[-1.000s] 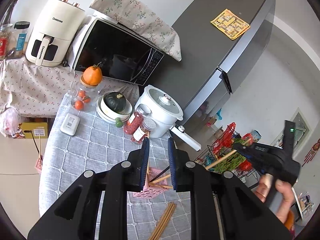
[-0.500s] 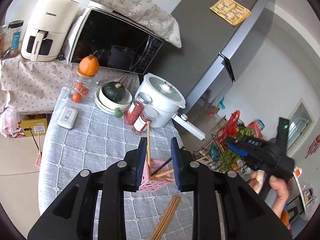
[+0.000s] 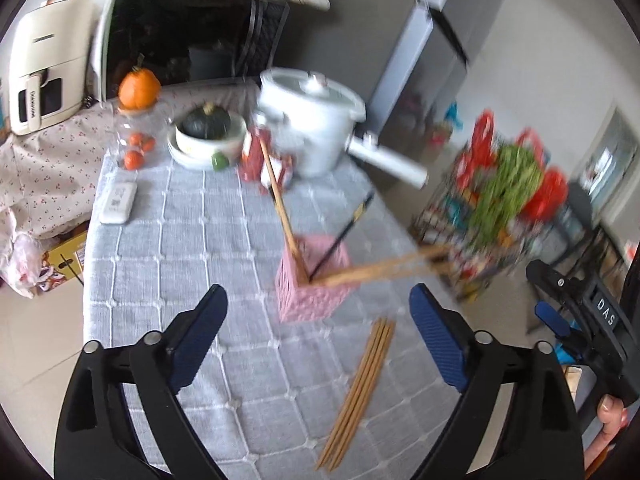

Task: Organize utensils
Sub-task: 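Grasp a wooden chopstick from the remaining pile with the left gripper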

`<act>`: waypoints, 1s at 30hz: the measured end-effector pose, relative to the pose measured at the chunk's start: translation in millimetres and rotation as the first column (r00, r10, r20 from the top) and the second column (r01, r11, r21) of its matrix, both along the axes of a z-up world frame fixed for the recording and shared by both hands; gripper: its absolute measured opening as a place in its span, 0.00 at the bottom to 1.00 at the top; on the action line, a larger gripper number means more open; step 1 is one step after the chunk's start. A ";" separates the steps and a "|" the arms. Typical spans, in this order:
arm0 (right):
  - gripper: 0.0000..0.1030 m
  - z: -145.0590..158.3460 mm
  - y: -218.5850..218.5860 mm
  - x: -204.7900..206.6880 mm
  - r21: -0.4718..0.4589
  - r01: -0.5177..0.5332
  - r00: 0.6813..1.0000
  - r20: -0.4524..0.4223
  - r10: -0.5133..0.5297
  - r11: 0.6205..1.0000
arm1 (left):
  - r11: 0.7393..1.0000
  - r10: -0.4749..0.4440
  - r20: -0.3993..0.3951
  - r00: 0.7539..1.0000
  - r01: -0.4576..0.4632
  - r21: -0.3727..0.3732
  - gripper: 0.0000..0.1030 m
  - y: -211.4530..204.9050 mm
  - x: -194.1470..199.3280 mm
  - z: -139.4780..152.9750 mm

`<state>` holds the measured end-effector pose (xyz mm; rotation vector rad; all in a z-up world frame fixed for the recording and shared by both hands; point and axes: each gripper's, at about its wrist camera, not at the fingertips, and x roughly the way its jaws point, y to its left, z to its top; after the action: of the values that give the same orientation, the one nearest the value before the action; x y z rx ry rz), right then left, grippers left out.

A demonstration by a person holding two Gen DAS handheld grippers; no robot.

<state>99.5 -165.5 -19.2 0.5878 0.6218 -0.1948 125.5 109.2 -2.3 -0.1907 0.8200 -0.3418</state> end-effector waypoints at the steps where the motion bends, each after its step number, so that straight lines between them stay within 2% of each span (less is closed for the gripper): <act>1: 0.93 -16.9 -6.2 -2.4 0.009 0.004 0.999 -0.040 -0.003 1.000 | 0.999 -0.020 -0.023 1.000 0.021 0.034 0.87 -7.9 0.0 -9.2; 4: 0.93 -61.1 -20.9 -8.0 0.049 0.005 0.988 -0.154 0.002 0.999 | 0.983 -0.084 -0.102 0.991 0.099 0.156 0.91 -32.8 -1.5 -41.9; 7: 0.93 -103.8 -34.4 -15.0 0.093 0.014 0.970 -0.245 0.009 0.996 | 0.951 -0.136 -0.196 0.971 0.183 0.249 0.93 -53.1 -5.2 -79.0; 9: 0.93 -124.6 -40.0 -13.4 0.090 0.020 0.938 -0.348 0.013 0.996 | 0.932 -0.156 -0.264 0.952 0.231 0.281 0.93 -60.7 -7.8 -106.8; 11: 0.93 -132.9 -45.0 -14.3 0.167 -0.021 0.932 -0.353 0.080 0.986 | 0.921 -0.155 -0.312 0.938 0.251 0.297 0.92 -63.4 -9.5 -126.5; 14: 0.93 -142.3 -59.6 -20.6 0.318 0.011 0.929 -0.354 0.108 0.948 | 0.919 -0.146 -0.360 0.922 0.261 0.297 0.86 -64.1 -12.8 -149.1; 17: 0.93 -148.5 -67.8 -25.4 0.427 0.023 0.928 -0.346 0.140 0.904 | 0.920 -0.159 -0.406 0.900 0.284 0.270 0.68 -65.3 -22.7 -164.7; 19: 0.93 -146.6 -68.2 -28.0 0.418 0.018 0.928 -0.346 0.141 0.908 | 0.918 -0.170 -0.430 0.887 0.302 0.259 0.58 -66.7 -28.2 -171.1; 20: 0.93 -145.7 -68.3 -29.6 0.410 0.019 0.928 -0.347 0.137 0.912 | 0.917 -0.166 -0.428 0.889 0.298 0.264 0.54 -66.1 -30.5 -172.7; 30: 0.93 -155.6 -76.2 -34.2 0.473 0.043 0.915 -0.372 0.155 0.880 | 0.933 -0.188 -0.474 0.860 0.307 0.186 0.29 -51.5 -32.6 -167.7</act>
<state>65.3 -241.7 -174.9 1.0160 1.1040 -0.1046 92.9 57.7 -170.0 0.0889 1.3486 -0.4401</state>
